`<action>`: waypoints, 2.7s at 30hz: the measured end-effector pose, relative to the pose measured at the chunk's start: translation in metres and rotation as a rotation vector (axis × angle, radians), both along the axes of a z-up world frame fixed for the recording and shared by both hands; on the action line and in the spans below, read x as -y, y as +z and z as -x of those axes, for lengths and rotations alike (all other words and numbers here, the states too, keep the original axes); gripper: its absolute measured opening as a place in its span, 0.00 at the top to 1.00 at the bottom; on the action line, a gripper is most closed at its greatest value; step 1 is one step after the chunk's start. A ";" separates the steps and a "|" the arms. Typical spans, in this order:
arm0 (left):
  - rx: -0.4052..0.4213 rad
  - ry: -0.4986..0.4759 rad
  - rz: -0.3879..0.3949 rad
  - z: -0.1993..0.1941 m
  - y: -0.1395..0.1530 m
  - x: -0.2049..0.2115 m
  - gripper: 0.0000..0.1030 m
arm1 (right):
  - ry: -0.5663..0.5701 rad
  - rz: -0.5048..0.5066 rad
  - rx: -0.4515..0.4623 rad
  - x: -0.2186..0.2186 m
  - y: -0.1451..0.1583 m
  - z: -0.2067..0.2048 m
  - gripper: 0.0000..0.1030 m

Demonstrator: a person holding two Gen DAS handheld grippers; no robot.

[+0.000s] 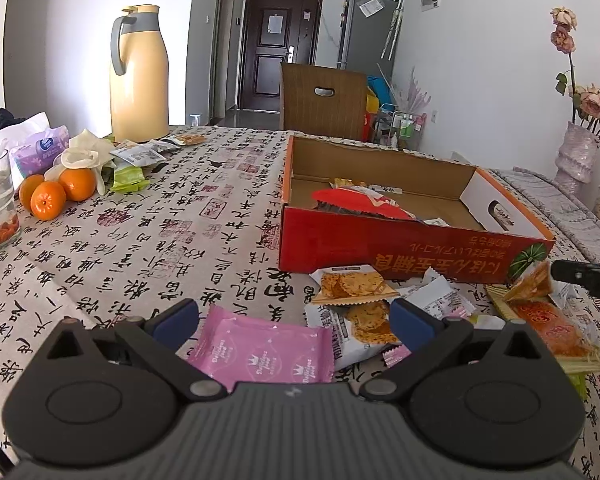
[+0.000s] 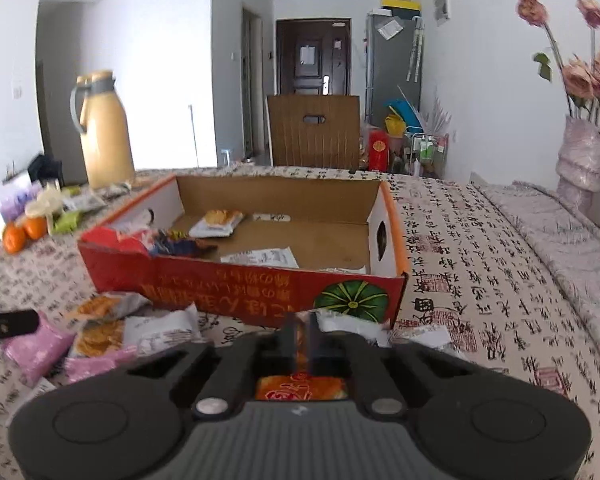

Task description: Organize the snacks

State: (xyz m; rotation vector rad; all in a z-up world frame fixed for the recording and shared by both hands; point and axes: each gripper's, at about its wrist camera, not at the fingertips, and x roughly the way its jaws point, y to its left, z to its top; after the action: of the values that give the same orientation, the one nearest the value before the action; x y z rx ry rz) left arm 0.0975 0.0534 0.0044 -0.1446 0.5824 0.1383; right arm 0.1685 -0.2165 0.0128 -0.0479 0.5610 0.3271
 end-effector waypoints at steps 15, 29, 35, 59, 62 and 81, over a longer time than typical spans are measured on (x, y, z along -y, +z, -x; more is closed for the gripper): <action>-0.010 -0.003 -0.005 -0.001 -0.002 0.003 0.00 | -0.025 0.057 -0.071 0.004 -0.001 -0.029 0.21; -0.023 0.004 -0.005 -0.005 -0.005 0.000 0.00 | 0.012 0.068 -0.241 -0.005 -0.031 -0.069 0.58; -0.025 0.005 -0.012 -0.005 -0.005 0.001 0.00 | 0.009 0.066 -0.149 0.000 -0.022 -0.049 0.59; -0.195 -0.022 -0.120 -0.029 -0.035 -0.014 0.00 | -0.078 -0.139 0.049 0.039 -0.009 0.042 0.59; -0.215 -0.031 -0.091 -0.034 -0.040 -0.019 0.00 | -0.078 -0.138 0.038 0.037 -0.012 0.043 0.59; -0.226 -0.042 -0.038 -0.032 -0.043 -0.020 0.00 | -0.081 -0.147 0.010 0.034 -0.018 0.046 0.59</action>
State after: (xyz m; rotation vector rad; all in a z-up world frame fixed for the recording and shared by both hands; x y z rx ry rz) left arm 0.1298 0.0735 -0.0385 -0.0804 0.8071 0.1260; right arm 0.1229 -0.2507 -0.0055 0.1143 0.5258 0.2877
